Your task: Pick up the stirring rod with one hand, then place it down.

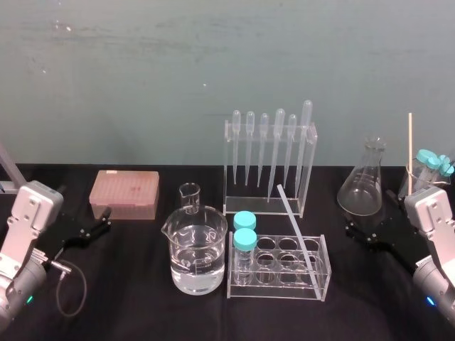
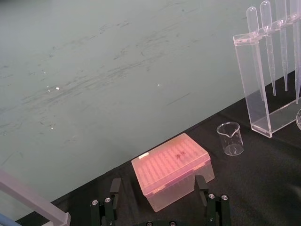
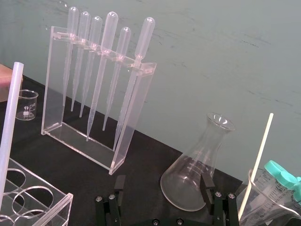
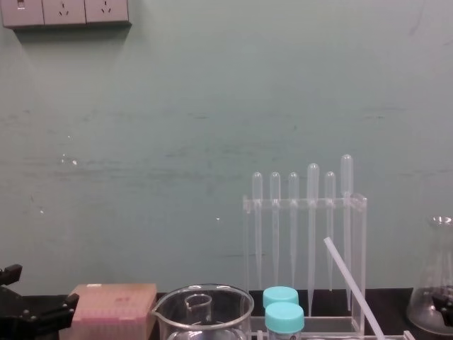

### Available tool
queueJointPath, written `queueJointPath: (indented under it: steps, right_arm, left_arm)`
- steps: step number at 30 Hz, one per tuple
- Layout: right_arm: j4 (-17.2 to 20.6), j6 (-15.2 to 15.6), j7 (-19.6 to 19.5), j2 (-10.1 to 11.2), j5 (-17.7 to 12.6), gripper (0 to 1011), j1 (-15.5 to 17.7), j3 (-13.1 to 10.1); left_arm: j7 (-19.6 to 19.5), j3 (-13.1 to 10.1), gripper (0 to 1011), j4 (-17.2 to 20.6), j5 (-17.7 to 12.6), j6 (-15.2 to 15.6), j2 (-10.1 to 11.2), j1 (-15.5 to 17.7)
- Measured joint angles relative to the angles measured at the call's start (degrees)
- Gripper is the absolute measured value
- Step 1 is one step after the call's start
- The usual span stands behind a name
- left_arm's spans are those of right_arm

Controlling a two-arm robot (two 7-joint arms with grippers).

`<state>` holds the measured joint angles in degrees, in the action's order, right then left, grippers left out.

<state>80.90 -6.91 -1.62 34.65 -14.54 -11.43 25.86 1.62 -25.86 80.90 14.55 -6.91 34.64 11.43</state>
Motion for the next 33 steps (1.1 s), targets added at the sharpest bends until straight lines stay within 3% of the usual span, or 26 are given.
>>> queueJointPath:
  steps: [30, 33]
  right_arm:
    - [0.01, -0.04, -0.06, -0.03, 0.14, 1000, 0.06, -0.09]
    - [0.78, -1.44, -1.06, -0.1, 1.26, 1000, 0.88, -0.92]
  left_arm:
    - [0.0, 0.0, 1000, 0.0, 0.0, 0.0, 0.0, 0.0]
    - [0.0, 0.0, 1000, 0.0, 0.0, 0.0, 0.0, 0.0]
